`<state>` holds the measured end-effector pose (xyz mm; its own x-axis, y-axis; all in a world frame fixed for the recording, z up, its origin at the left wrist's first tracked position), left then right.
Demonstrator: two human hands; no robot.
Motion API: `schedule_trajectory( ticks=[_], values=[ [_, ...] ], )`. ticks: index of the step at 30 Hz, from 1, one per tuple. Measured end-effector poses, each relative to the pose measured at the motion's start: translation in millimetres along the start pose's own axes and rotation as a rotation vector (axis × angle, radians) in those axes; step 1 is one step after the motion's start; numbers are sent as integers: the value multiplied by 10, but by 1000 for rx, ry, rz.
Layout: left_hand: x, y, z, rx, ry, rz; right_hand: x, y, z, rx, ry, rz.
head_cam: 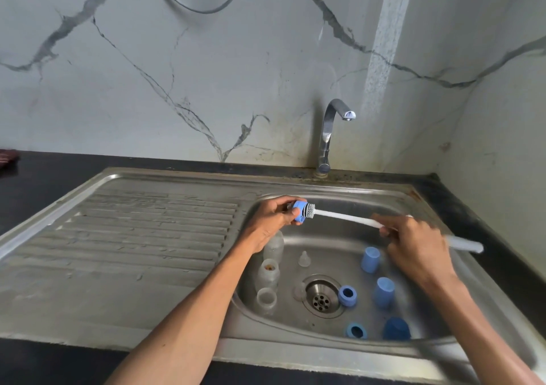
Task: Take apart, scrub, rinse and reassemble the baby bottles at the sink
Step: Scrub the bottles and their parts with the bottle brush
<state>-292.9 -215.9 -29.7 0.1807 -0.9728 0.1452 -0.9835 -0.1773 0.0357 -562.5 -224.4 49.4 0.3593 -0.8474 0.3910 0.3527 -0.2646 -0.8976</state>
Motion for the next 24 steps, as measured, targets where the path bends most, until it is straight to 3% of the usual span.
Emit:
schedule_trajectory(
  ticks=[3, 5, 6, 9, 11, 16, 21, 24],
  values=[
    [-22, -1, -67, -14, 26, 4, -3, 325, -112, 185, 126, 335],
    [-25, -17, -83, -73, 12, -4, -10, 377, -63, 246, 106, 374],
    [-20, -23, -69, -100, -6, -13, -3, 330, -56, 206, 92, 322],
    [-29, -8, -5, -137, -91, -73, 44, -116, -35, 69, 9, -73],
    [-40, -10, 36, -133, -113, -106, 20, -224, 32, -3, -61, -178],
    [-28, -40, -2, -169, -65, -107, 18, -18, 64, -47, -45, 38],
    [-6, -26, -119, -219, 11, 12, 4, 289, 19, 251, 60, 369],
    [-17, -56, -97, -193, -22, -45, 20, 322, -44, 255, 80, 345]
  ],
)
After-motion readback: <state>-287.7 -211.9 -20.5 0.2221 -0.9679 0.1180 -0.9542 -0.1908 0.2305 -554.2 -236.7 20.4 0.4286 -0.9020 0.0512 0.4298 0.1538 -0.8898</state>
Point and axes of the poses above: each hand's wrist, its own x-axis towards the middle knuckle, its own y-axis out of the palm, z = x × y, the point moved 9 cm from there along x, towards the middle knuckle, and after that the axes turned 2 degrees about z, right-handed, at the moved point
